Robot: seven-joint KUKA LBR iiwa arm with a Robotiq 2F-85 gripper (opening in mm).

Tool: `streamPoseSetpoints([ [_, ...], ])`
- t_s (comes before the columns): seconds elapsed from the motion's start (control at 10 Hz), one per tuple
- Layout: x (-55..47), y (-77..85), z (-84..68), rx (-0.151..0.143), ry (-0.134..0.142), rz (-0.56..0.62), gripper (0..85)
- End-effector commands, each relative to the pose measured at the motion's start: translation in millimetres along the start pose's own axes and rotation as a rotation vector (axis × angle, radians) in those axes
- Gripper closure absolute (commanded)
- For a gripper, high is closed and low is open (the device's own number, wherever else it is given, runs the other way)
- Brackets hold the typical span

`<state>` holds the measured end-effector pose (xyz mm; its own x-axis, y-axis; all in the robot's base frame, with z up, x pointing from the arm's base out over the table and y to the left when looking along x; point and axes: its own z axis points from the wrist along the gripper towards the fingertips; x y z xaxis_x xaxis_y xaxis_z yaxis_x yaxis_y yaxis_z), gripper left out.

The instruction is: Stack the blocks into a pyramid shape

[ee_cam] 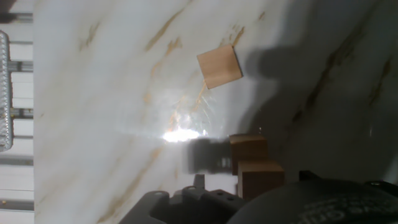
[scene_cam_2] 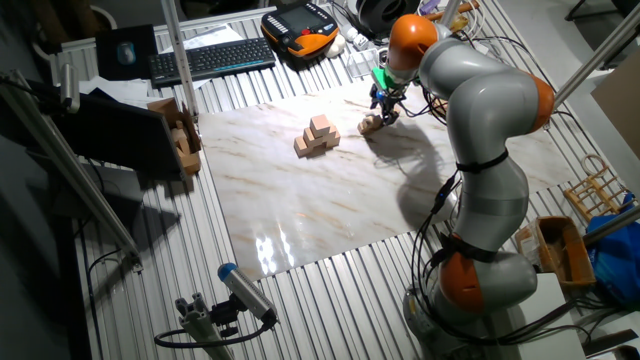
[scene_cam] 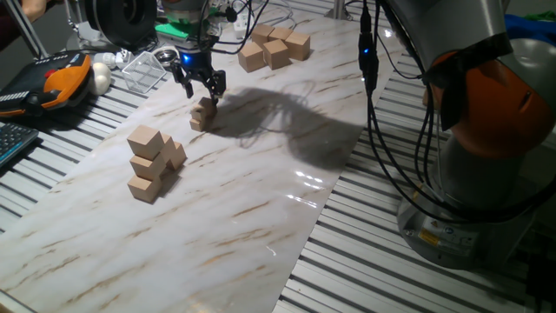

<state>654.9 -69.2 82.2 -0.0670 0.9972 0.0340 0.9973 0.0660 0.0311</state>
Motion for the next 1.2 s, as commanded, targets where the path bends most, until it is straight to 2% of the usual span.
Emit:
streamPoseSetpoints([
  [0.0, -1.8, -0.4, -3.5, 0.003, -0.011, -0.009, 17.0],
  [0.3, -12.0, 0.6, -9.6, -0.002, -0.019, -0.04, 17.0],
  [0.6, -17.5, 2.6, -7.7, -0.017, -0.027, -0.063, 17.0],
  [1.1, -28.5, 10.6, 6.2, -0.034, -0.023, -0.082, 17.0],
])
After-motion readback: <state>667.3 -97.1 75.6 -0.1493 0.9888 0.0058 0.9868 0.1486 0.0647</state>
